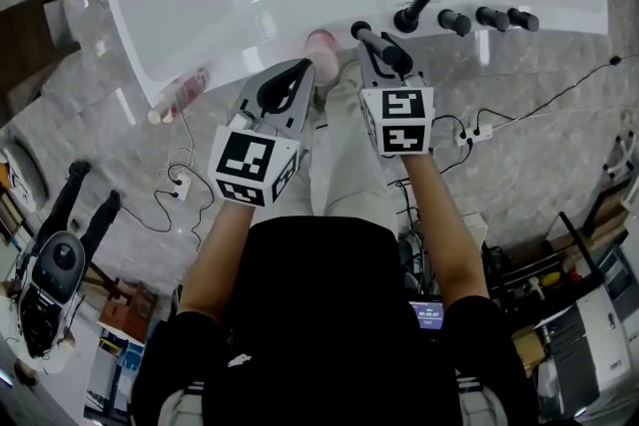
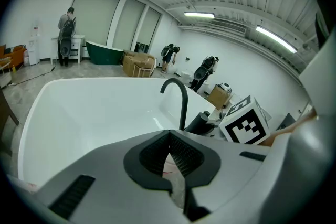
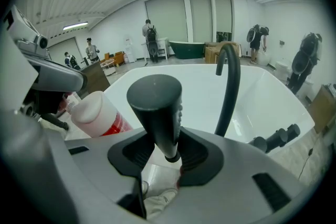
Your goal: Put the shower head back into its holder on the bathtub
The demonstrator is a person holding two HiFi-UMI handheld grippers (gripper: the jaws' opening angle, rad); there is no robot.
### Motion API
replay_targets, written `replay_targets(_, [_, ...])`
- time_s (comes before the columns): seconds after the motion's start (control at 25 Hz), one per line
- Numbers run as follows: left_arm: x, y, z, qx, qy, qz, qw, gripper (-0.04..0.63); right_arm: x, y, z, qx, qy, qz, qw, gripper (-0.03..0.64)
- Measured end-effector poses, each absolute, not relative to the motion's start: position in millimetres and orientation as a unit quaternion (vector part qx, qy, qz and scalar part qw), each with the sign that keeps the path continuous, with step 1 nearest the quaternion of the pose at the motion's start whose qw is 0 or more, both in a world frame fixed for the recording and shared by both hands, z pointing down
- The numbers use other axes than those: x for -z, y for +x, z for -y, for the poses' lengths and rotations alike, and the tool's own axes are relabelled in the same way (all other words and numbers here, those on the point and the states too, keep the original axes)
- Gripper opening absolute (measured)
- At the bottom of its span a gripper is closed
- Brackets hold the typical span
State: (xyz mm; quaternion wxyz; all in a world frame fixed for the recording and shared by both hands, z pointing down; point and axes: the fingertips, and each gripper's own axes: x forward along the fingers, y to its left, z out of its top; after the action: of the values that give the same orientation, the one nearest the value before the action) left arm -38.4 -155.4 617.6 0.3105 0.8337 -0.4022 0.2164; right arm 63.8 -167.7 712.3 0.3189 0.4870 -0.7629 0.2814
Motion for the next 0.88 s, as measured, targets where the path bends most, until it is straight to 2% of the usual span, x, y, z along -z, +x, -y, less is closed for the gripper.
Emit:
replay_targets(0.48, [-621,-42,152,-0.217,0.832,0.402,0.316,0.014,-744,57,167,-0.291,0.468,0.753,0.359,0.137])
replay_targets(0.88, [-622,-43,156,-0.217,0.831,0.402,0.317,0.015,-750,56,168,-0.294,0.474,0.751,0.353,0.137])
